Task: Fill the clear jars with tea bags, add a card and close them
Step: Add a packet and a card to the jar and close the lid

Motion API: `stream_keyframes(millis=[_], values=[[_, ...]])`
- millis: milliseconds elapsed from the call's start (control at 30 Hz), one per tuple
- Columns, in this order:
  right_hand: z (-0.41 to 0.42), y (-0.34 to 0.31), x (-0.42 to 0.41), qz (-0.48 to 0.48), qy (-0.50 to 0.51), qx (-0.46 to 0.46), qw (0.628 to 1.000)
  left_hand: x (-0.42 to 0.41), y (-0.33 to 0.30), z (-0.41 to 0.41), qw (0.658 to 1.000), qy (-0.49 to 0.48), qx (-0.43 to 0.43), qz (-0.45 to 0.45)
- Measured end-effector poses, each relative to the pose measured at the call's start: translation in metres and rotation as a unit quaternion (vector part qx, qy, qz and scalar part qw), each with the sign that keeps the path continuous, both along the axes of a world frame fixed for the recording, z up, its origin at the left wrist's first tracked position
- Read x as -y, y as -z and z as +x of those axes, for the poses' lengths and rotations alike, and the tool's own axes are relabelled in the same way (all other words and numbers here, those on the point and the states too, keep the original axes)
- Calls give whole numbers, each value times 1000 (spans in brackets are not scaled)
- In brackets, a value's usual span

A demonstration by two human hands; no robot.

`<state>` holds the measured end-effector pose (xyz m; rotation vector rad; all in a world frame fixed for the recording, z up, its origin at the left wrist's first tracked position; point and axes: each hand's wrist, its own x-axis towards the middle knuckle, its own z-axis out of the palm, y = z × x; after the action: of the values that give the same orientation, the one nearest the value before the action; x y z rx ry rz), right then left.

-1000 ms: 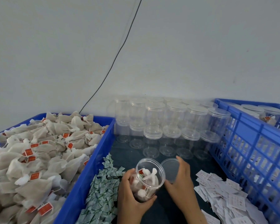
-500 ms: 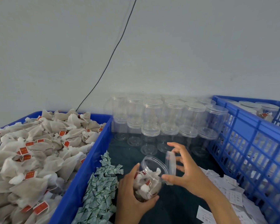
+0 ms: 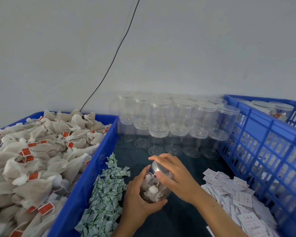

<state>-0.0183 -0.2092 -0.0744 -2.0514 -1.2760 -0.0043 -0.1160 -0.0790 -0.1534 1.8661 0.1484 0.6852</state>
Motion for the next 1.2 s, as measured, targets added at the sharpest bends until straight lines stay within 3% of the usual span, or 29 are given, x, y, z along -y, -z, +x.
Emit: stream_keyframes(millis=[133,267,400,567,800,900,1067,1200], values=[[-1,6,-2,60,25,-35,997,1,2,0,999,1,-1,-43],[-4,17,-5,192,101,-158,963,2,0,0,981,4,-2,-193],[-9,22,-8,218,137,-225,940,2,-5,-2,976,18,-5,-218],[-14,17,-8,235,90,-161,954,2,-13,-4,956,27,-20,-290],[-9,2,6,180,-45,97,978,1,-20,-13,900,164,-115,-387],[-12,-5,7,139,-16,76,987,5,-22,-12,897,176,-94,-395],[-35,-8,-9,138,128,-10,982,9,-20,-6,923,43,3,-381],[-41,-13,-14,149,117,-20,982,9,-21,-10,925,50,36,-376]])
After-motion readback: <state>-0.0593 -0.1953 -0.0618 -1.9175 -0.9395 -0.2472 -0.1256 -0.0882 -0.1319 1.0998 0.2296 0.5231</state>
